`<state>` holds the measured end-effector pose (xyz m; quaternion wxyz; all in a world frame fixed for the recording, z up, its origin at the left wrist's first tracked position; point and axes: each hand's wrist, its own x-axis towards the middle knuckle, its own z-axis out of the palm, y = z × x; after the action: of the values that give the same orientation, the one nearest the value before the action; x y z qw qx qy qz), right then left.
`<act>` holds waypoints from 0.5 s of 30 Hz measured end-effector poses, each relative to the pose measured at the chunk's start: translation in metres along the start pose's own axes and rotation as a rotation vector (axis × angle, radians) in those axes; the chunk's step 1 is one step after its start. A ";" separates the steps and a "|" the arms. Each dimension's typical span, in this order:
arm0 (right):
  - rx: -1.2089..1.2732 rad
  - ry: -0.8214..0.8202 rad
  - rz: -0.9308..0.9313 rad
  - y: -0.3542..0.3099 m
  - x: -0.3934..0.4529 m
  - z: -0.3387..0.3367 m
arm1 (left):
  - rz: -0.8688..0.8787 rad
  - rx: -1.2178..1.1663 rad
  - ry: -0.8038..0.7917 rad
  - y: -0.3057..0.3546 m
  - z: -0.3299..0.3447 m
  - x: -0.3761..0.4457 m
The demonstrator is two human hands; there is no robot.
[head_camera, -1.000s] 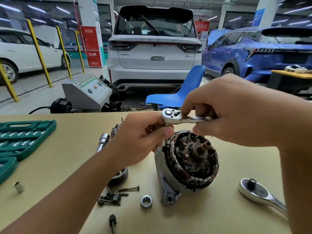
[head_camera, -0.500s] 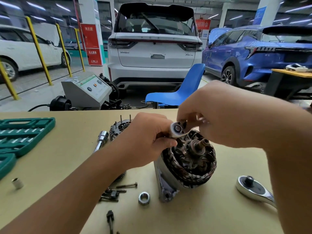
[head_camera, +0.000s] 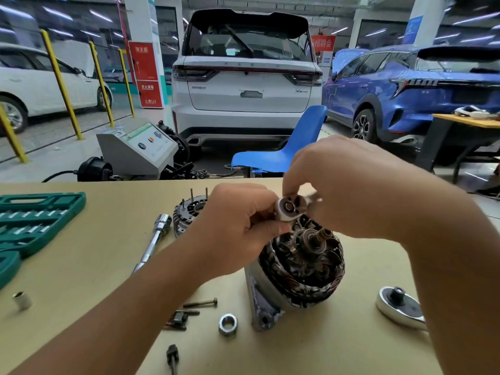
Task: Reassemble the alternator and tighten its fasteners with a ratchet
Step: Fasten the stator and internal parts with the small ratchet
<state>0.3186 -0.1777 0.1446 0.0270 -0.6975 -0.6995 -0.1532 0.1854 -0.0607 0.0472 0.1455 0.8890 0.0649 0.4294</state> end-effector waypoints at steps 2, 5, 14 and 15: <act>0.002 0.090 -0.006 0.000 0.001 0.001 | -0.021 -0.019 0.014 -0.003 -0.001 -0.001; -0.037 0.049 -0.002 -0.002 -0.001 0.003 | -0.080 -0.074 0.059 -0.005 0.000 -0.005; -0.046 0.151 0.012 -0.002 0.000 0.000 | -0.079 -0.155 -0.044 -0.013 -0.007 -0.007; -0.033 0.103 0.008 -0.004 0.000 0.001 | -0.097 -0.173 -0.021 -0.014 -0.006 -0.007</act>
<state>0.3147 -0.1780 0.1433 0.0520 -0.6918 -0.6918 -0.2001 0.1762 -0.0484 0.0411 0.2429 0.8734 0.0689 0.4164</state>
